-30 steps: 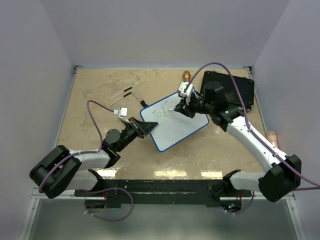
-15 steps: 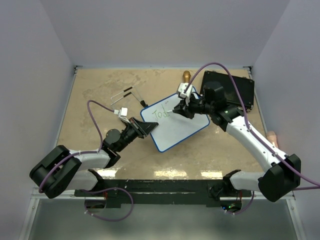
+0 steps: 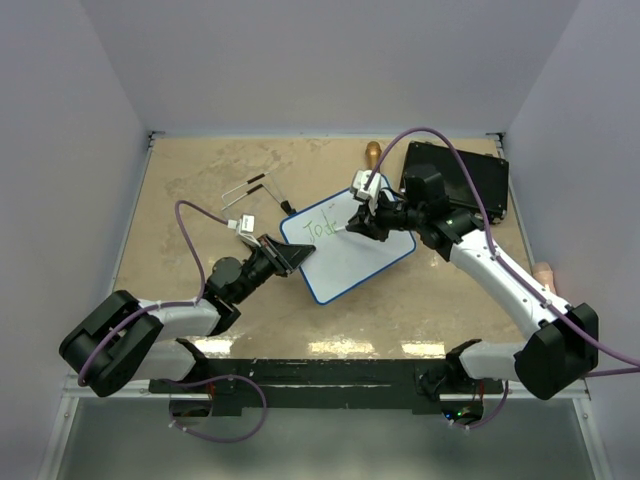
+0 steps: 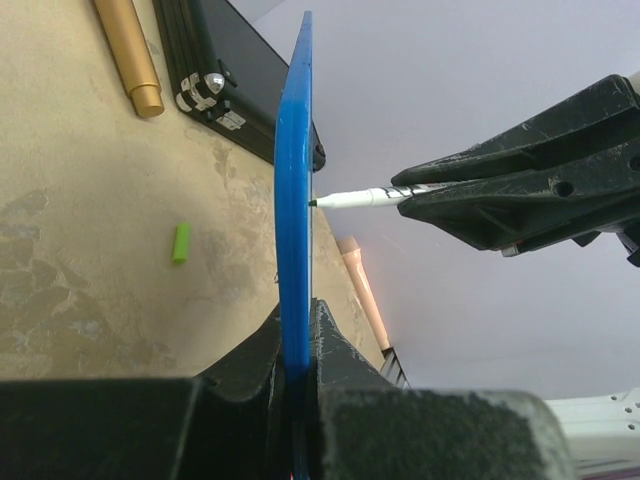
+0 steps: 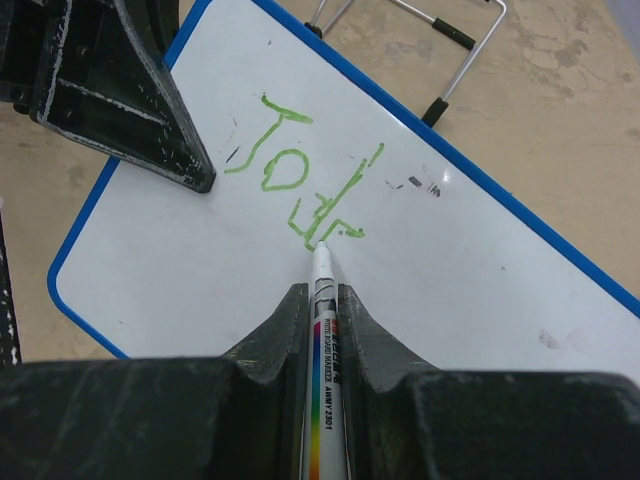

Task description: Write a sentence on the whiteboard

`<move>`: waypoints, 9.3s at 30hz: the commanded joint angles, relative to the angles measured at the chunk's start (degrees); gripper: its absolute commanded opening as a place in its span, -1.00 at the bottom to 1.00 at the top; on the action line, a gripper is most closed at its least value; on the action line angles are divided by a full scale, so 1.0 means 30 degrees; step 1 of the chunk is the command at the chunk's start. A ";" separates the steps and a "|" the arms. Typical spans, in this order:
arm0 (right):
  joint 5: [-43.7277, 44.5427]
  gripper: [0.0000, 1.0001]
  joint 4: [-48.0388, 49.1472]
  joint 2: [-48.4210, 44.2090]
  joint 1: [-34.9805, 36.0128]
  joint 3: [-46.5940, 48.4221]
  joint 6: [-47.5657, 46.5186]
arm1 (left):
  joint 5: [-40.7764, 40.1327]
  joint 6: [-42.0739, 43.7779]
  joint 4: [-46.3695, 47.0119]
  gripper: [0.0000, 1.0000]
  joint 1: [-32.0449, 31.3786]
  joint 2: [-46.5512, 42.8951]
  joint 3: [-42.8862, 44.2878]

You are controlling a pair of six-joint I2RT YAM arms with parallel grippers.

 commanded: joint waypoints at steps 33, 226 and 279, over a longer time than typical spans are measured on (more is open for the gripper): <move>0.1647 -1.00 0.1085 0.0522 0.0103 0.1008 0.0391 | 0.0439 -0.0633 1.4481 -1.00 0.0171 -0.0627 0.1010; -0.2893 -1.00 -0.0556 -0.2056 -0.3412 0.1330 -0.0195 | 0.0557 -0.1072 1.4481 -1.00 0.0844 -0.1536 -0.0250; 0.0210 -1.00 0.1668 0.0258 -0.1684 0.2063 0.1503 | 0.0879 -0.1277 1.4394 -1.00 0.0844 -0.1243 0.0072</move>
